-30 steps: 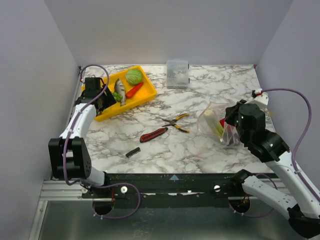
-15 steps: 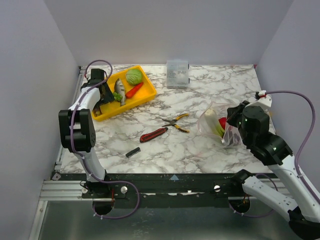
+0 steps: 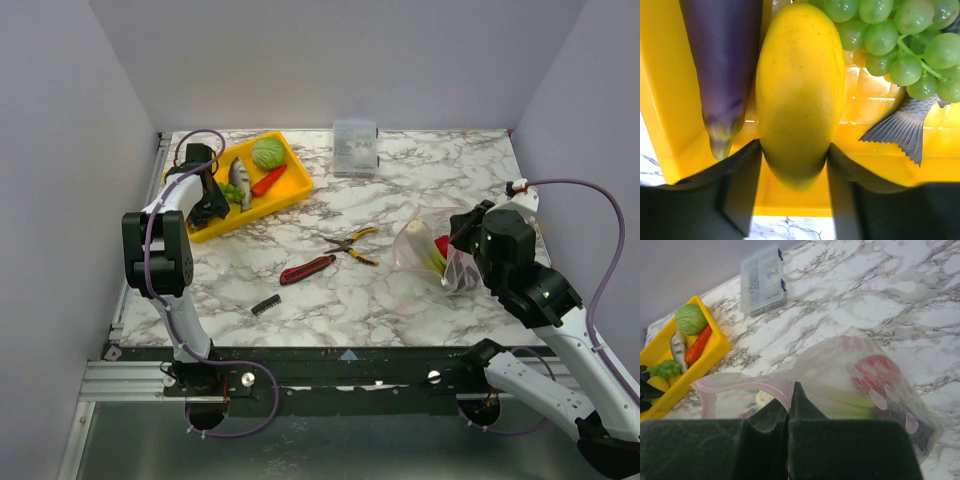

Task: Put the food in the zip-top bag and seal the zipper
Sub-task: Pick up the fake fruit from the bin.

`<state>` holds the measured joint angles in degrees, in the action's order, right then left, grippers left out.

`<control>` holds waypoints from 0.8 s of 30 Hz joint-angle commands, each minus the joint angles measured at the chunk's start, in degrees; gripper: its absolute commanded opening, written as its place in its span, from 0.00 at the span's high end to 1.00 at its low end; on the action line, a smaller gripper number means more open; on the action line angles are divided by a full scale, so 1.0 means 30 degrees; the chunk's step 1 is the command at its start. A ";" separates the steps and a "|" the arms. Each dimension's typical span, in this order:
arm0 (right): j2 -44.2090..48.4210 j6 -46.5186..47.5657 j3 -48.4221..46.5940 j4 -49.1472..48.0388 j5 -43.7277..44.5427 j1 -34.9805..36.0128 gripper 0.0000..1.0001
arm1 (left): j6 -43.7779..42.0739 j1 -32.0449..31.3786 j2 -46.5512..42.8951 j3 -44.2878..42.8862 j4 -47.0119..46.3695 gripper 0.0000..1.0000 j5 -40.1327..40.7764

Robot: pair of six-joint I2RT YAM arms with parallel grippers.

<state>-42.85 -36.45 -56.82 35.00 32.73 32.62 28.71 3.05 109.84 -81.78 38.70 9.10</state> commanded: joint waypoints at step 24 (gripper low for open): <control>-0.0293 -0.0831 -0.0266 -0.0742 -0.0204 0.0054 1.00 | 0.2125 -0.2611 -0.9669 0.3456 -0.4165 0.95 -0.9387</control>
<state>-43.48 -37.80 -56.82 34.96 32.14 32.62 32.71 2.04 85.45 -73.95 32.23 -3.81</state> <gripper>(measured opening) 0.005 0.437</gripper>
